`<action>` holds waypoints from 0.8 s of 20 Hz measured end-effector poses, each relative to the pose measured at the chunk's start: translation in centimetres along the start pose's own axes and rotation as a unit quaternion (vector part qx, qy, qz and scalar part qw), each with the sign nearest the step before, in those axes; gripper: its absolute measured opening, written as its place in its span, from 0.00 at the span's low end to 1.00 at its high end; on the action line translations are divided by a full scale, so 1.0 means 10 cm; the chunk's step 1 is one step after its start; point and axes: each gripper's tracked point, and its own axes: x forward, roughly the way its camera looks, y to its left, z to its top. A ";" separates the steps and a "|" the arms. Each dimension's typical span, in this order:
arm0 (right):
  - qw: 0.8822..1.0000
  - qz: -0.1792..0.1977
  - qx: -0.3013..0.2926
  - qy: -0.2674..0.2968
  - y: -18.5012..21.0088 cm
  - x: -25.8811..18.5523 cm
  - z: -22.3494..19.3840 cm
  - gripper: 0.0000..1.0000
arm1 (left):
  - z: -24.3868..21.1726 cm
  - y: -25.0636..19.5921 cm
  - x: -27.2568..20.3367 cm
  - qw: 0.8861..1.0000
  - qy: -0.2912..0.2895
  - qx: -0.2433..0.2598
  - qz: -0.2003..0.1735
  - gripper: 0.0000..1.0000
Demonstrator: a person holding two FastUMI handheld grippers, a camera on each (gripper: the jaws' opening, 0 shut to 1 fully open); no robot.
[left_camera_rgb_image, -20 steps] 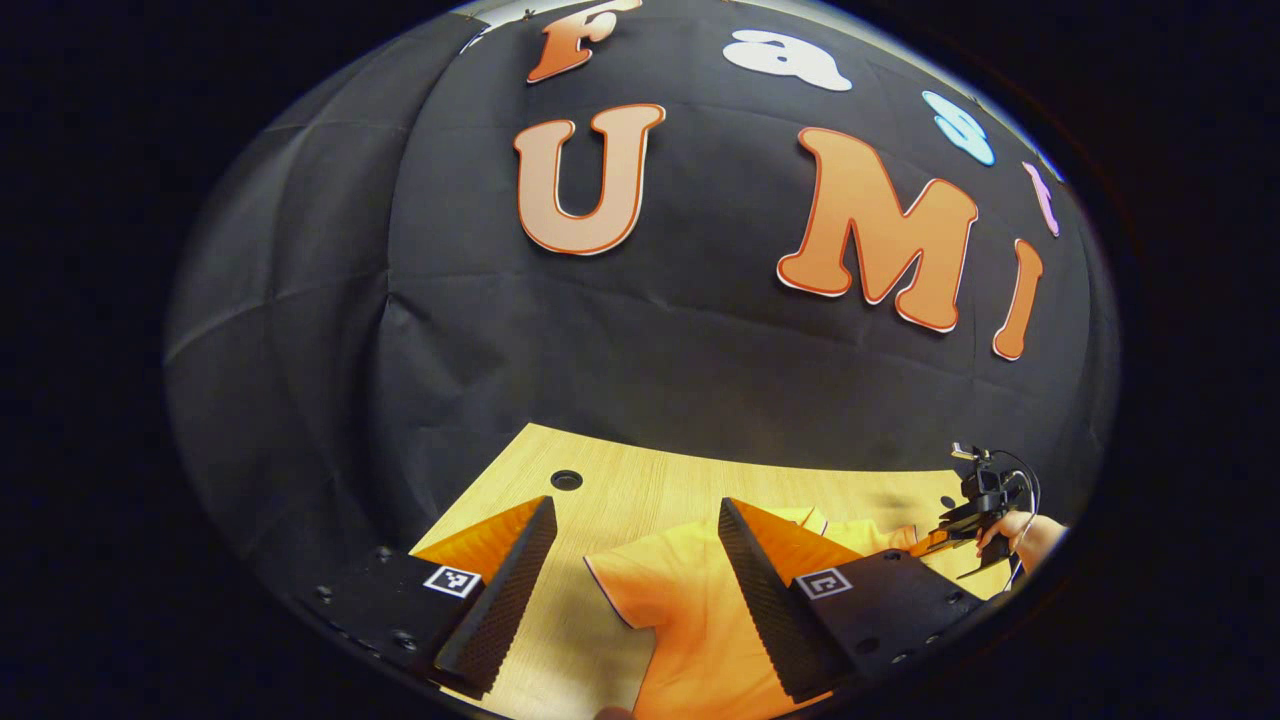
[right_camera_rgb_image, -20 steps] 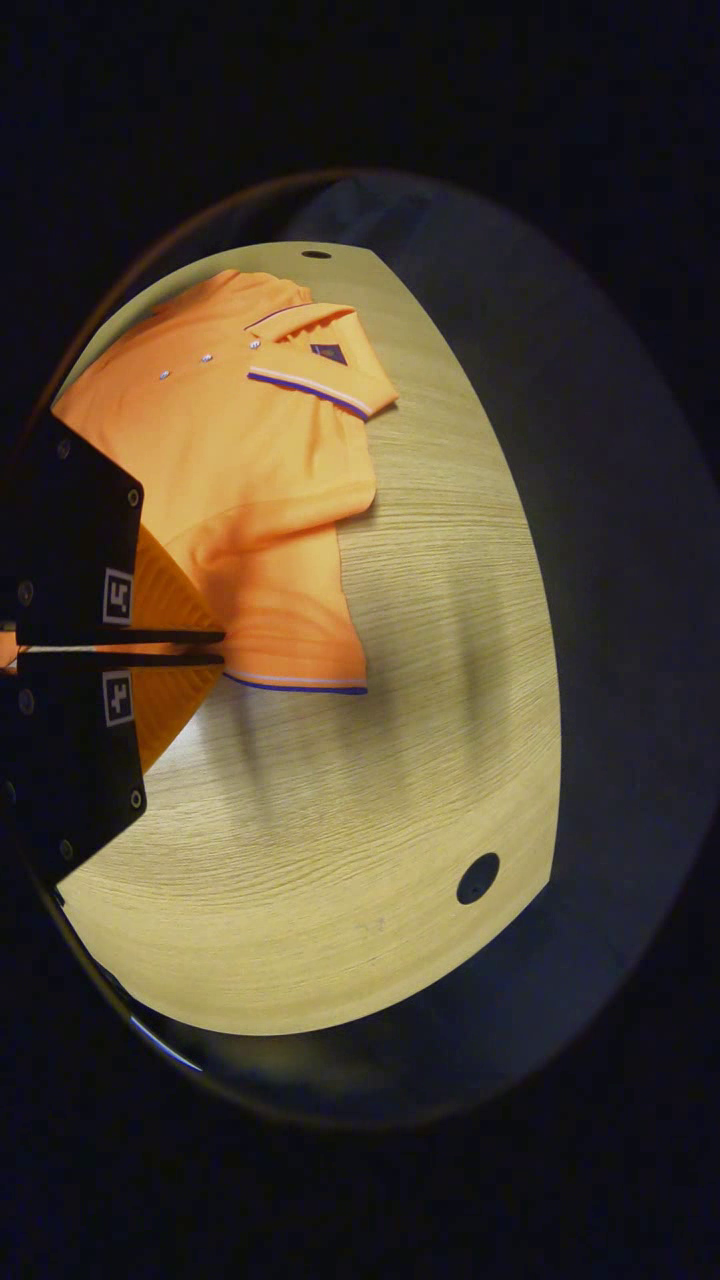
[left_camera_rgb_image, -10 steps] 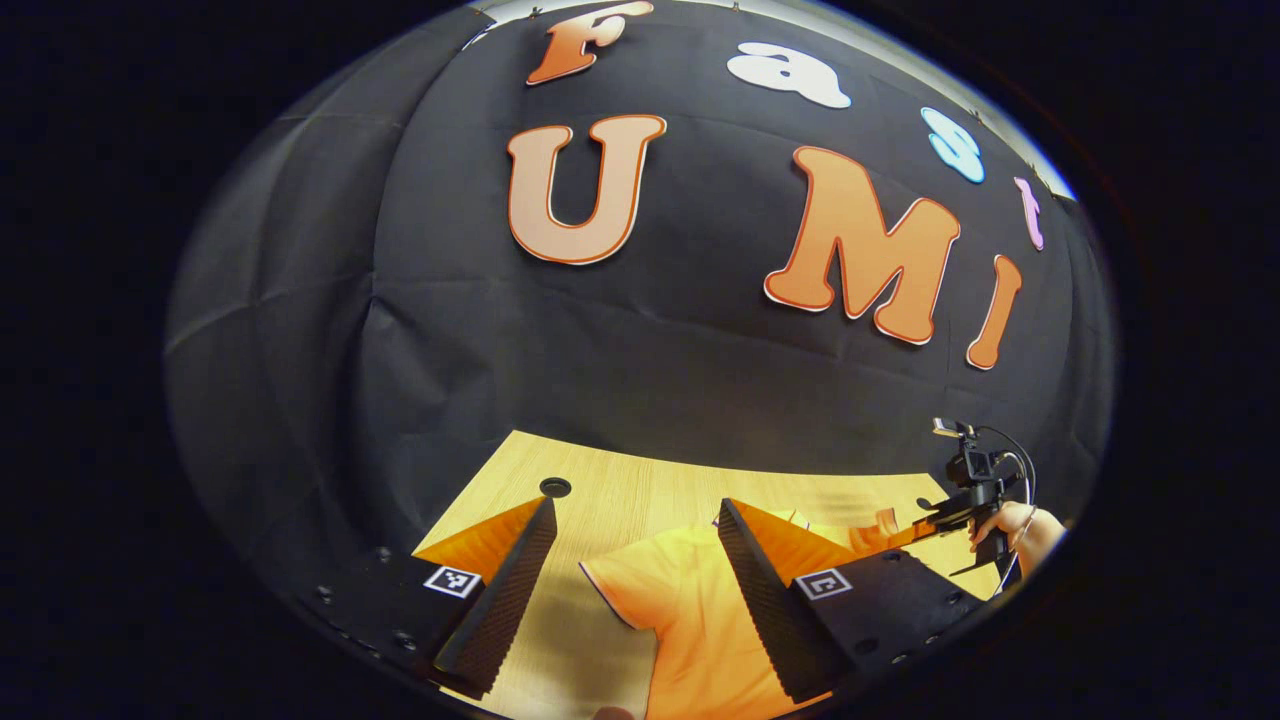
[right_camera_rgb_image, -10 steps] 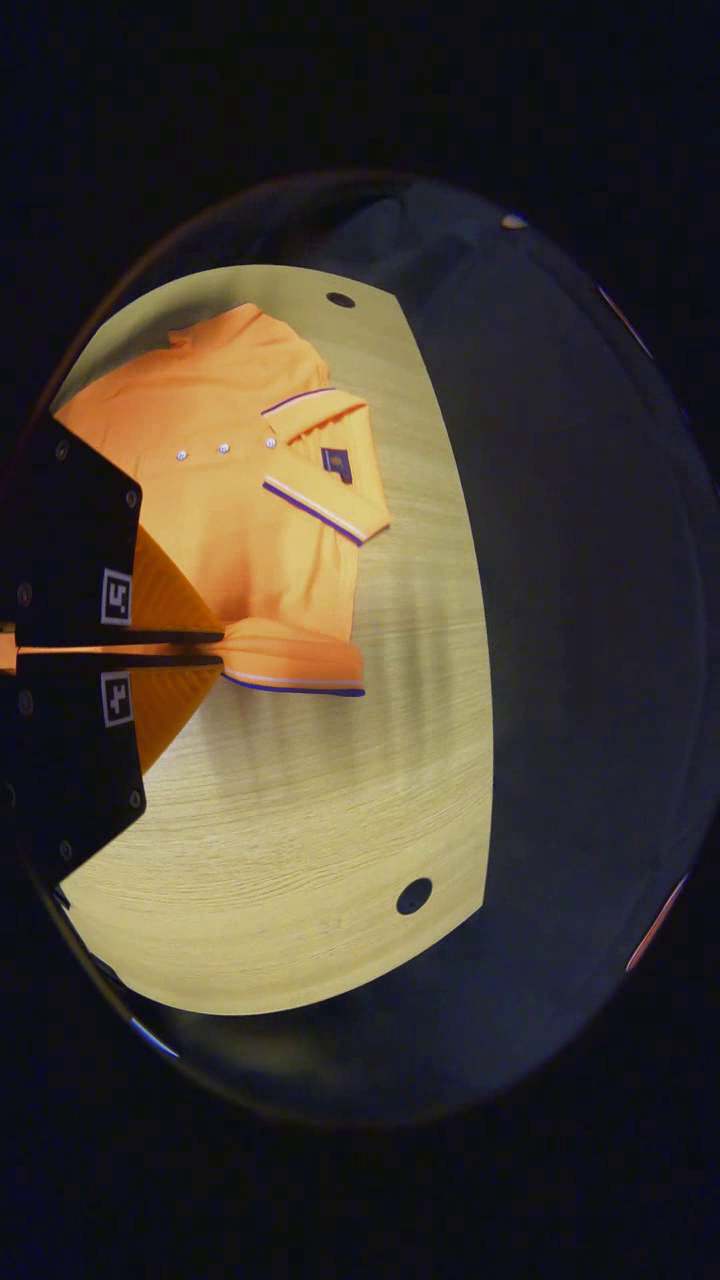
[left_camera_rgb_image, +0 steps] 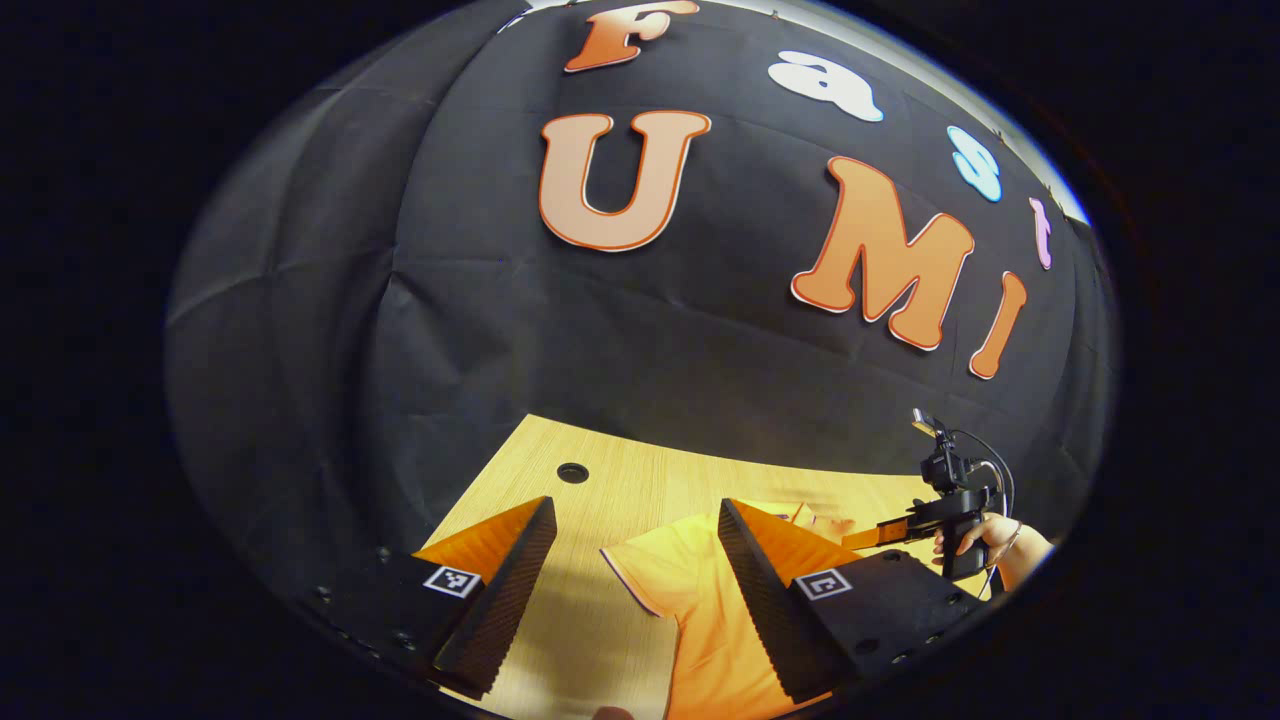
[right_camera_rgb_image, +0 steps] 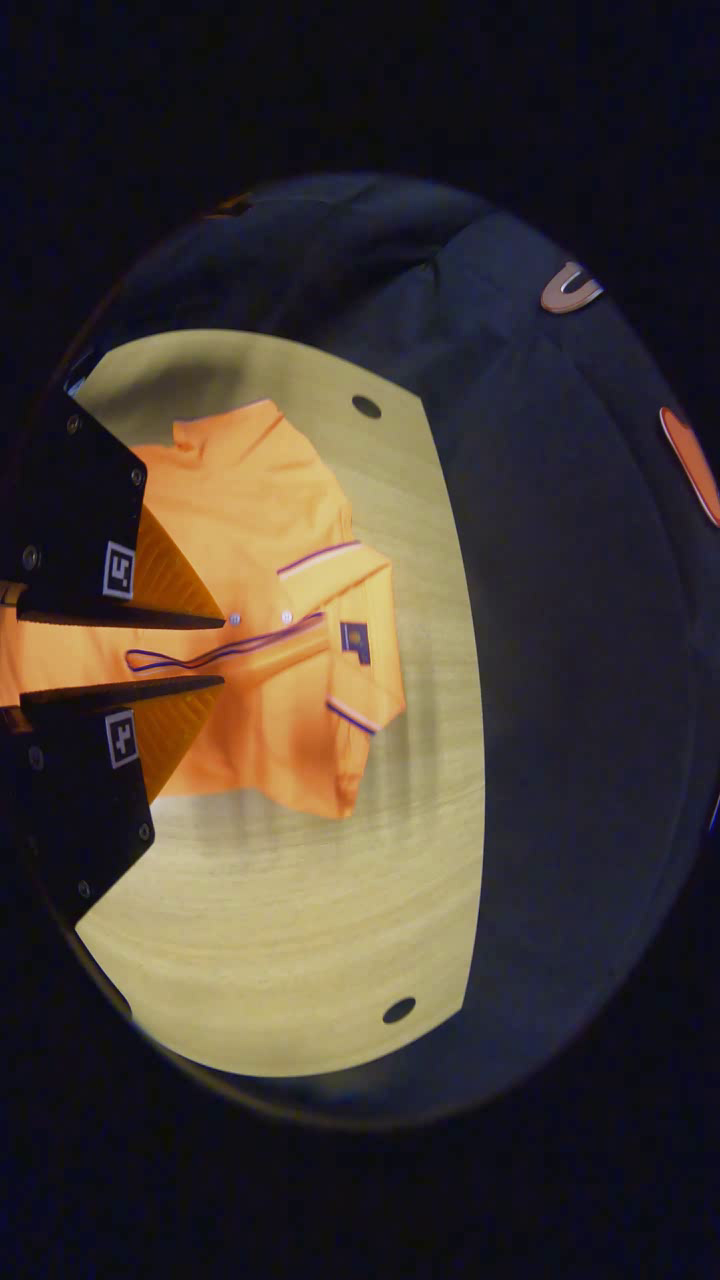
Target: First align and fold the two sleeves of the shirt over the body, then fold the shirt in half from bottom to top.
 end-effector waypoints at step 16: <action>0.989 -0.051 -0.020 -0.137 -0.71 -1.10 0.39 0.99 | -0.94 -0.31 0.91 0.977 0.165 -0.135 -0.015 0.98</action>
